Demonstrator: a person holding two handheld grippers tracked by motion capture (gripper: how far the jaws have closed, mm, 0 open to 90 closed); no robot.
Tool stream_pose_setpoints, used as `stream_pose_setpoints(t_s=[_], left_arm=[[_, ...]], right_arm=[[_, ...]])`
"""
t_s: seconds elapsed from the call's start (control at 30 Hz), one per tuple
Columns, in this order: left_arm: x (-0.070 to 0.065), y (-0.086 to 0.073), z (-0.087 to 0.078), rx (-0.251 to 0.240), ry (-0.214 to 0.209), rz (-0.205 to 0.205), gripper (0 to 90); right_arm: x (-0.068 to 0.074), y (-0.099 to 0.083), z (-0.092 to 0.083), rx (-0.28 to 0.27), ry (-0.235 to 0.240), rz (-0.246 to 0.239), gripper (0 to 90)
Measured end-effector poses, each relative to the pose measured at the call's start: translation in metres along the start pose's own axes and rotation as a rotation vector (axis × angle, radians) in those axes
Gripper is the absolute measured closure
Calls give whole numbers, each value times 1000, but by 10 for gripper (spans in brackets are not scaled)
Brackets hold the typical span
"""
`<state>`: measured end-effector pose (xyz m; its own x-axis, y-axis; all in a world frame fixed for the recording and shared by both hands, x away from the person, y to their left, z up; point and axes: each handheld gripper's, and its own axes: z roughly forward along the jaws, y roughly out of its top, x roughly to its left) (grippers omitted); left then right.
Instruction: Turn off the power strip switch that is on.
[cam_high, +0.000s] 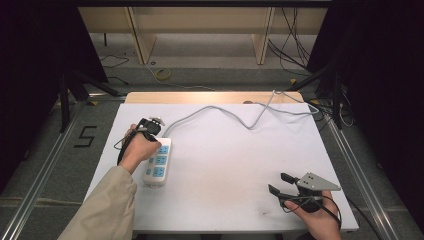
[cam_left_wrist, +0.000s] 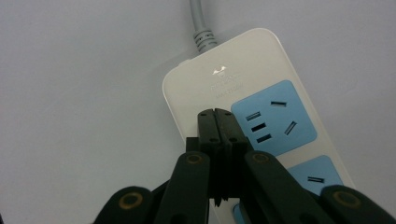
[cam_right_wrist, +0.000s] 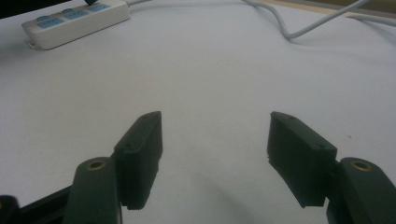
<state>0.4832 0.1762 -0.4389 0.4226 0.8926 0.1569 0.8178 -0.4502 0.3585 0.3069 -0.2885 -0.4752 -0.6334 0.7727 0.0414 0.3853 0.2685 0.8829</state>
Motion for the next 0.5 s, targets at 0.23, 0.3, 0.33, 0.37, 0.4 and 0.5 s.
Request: stream_pose_setpoints(t_s=[0.23, 0.3, 0.33, 0.37, 0.4, 0.5], left_arm=[[0, 0, 0, -1, 2, 1, 898], [0, 0, 0, 0, 2, 1, 897], [0, 0, 0, 0, 2, 1, 897], [0, 0, 0, -1, 2, 1, 897], [0, 0, 0, 0, 3, 2, 897], [-1, 0, -1, 6, 1, 7, 897]], right_arm=[[0, 0, 0, 1, 0, 3, 368], [0, 0, 0, 0, 0, 0, 368], [0, 0, 0, 1, -1, 3, 368], [0, 0, 0, -1, 0, 1, 368], [0, 0, 0, 0, 0, 1, 368], [0, 0, 0, -1, -1, 1, 368]])
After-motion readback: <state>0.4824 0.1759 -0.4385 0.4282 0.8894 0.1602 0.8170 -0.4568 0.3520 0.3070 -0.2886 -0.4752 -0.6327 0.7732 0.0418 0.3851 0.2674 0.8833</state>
